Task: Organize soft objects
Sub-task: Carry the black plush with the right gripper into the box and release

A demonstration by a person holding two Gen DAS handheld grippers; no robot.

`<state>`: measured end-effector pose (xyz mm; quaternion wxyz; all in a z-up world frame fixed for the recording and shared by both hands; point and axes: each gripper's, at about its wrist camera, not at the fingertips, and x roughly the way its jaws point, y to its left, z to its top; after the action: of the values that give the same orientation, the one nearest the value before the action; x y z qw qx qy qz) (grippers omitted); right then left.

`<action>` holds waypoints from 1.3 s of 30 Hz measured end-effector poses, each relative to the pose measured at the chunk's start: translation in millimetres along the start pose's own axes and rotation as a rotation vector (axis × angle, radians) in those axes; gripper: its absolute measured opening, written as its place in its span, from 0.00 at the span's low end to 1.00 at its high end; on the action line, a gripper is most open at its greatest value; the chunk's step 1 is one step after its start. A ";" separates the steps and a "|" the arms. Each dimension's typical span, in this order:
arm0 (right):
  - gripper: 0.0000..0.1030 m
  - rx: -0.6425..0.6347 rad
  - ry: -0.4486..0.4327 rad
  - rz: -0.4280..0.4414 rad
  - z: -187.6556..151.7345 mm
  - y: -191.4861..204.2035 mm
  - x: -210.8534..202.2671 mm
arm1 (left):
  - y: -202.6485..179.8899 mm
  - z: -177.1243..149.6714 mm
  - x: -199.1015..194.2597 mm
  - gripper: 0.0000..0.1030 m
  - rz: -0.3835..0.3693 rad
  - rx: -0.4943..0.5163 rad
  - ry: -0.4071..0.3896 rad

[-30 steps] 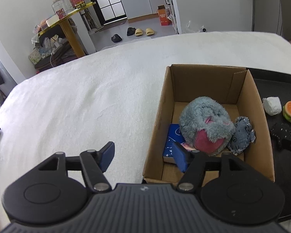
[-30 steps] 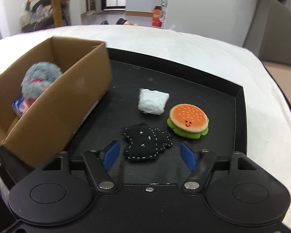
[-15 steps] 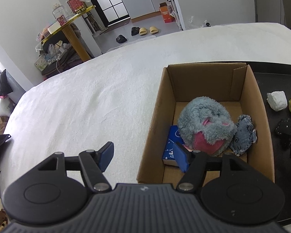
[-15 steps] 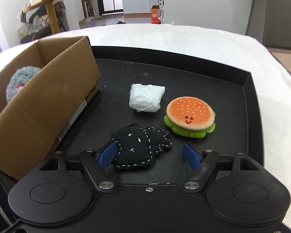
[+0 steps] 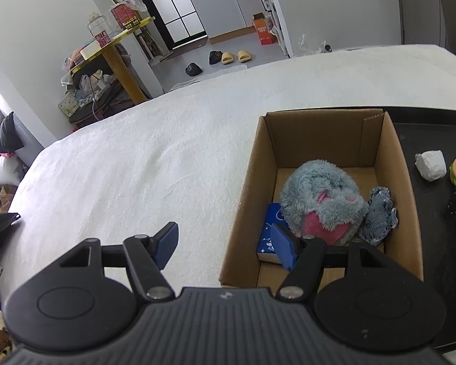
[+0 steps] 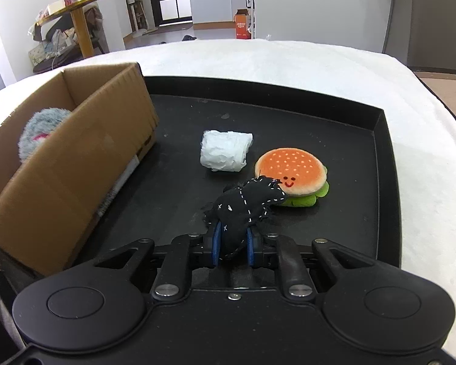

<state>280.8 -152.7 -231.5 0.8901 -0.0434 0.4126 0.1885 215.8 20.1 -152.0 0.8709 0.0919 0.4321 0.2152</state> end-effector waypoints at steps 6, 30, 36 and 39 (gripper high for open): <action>0.16 0.007 -0.018 -0.005 6.0 3.2 -23.3 | 7.5 -1.9 -5.3 0.64 -0.030 -0.024 -0.020; 0.18 -0.133 -0.079 -0.038 55.6 69.7 -60.1 | 45.9 -13.7 2.8 0.64 -0.230 -0.179 -0.038; 0.18 -0.174 -0.094 -0.030 69.7 94.1 -60.5 | 47.5 -13.6 8.4 0.60 -0.248 -0.173 -0.023; 0.18 -0.190 -0.094 -0.018 78.2 106.2 -58.9 | 49.8 -14.4 10.8 0.54 -0.262 -0.179 -0.019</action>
<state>262.9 -53.8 -127.7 0.9020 -0.1222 0.3503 0.2207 195.5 69.0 -151.3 0.9003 -0.0413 0.4113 0.1367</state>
